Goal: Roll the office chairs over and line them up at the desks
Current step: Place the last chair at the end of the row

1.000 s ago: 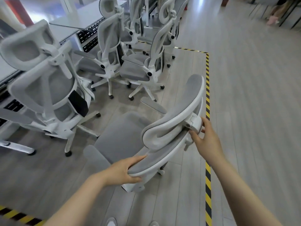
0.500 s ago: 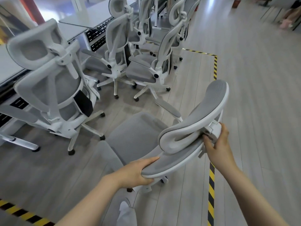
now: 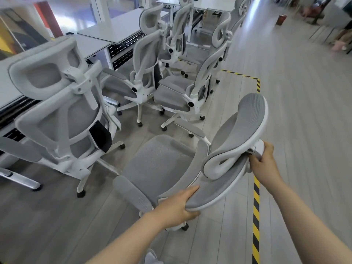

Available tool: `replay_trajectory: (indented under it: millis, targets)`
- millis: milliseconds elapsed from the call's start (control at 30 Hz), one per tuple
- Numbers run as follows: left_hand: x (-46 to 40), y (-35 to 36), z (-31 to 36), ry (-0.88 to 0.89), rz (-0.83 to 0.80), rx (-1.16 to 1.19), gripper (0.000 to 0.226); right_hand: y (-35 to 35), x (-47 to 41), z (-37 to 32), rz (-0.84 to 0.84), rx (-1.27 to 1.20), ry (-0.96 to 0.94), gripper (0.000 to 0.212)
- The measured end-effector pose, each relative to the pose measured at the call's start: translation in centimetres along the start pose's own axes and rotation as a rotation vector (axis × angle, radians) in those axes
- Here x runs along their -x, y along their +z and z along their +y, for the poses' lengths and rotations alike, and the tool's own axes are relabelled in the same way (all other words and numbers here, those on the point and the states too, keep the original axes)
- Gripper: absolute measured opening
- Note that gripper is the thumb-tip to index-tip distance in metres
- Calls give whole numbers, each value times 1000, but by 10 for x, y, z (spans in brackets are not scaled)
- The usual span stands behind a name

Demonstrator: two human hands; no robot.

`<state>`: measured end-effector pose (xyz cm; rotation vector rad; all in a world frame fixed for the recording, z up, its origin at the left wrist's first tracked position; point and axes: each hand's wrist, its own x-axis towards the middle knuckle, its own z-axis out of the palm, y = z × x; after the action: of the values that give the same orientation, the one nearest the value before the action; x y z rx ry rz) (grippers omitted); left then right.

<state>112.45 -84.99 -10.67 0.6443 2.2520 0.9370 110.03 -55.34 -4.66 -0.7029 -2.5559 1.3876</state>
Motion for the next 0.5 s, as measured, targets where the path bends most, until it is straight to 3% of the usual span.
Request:
replay_trajectory:
  millis: [500]
  targets:
    - [-66, -34, -2, 0, 148, 83, 77, 31, -106, -41, -61, 11, 18, 45]
